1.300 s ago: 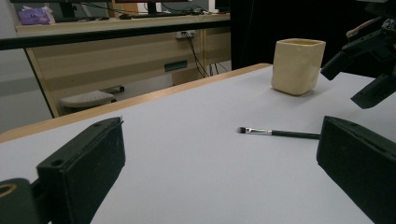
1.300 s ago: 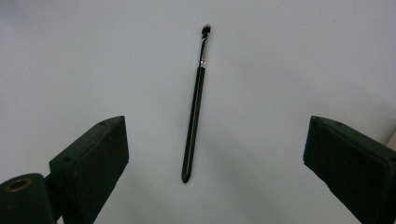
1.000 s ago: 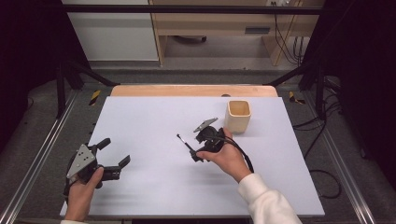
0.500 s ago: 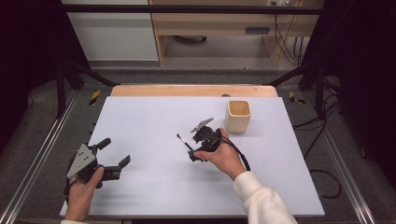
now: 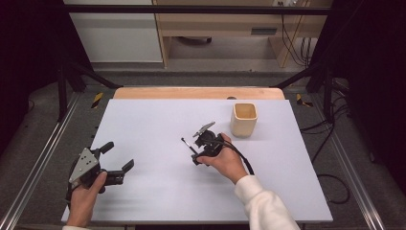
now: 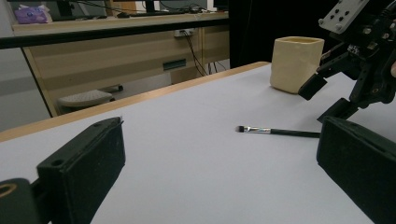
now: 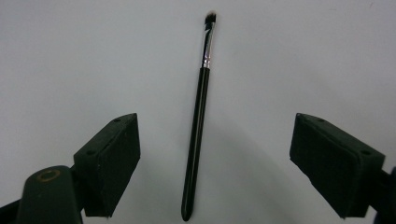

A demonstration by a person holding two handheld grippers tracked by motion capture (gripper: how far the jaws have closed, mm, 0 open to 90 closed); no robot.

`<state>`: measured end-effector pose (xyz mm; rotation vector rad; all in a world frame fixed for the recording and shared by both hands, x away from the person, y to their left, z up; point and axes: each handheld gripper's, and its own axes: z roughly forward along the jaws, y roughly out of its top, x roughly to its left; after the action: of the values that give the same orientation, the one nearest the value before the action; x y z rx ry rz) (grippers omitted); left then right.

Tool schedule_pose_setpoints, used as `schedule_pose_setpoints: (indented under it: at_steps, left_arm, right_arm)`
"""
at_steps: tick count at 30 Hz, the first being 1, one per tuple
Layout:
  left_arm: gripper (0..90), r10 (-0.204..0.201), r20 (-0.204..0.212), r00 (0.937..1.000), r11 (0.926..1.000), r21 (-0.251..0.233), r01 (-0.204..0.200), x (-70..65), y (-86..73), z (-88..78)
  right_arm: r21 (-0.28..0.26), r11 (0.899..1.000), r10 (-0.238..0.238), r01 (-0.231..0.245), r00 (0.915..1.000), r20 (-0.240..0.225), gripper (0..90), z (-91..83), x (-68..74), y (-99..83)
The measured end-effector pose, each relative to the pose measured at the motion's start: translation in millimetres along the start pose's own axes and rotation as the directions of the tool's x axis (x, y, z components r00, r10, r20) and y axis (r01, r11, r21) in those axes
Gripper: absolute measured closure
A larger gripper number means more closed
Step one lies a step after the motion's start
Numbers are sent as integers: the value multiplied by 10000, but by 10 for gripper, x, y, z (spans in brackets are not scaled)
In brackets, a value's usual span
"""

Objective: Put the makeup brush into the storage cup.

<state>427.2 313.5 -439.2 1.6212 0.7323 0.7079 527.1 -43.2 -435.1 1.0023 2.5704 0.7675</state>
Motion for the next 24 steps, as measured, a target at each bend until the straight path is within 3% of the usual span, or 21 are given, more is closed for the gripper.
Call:
schedule_pose_setpoints:
  at_steps: [7, 24]
  left_arm:
    - [9, 6, 3, 10000, 10000, 13, -6, 0, 0, 4]
    - [9, -12, -9, 10000, 10000, 8, 12, 5, 2, 2]
  right_arm:
    - [92, 9999, -79, 80, 9999, -117, 254, 36, 14, -4]
    - [156, 9998, -121, 121, 9999, 14, 312, 98, 24, 2]
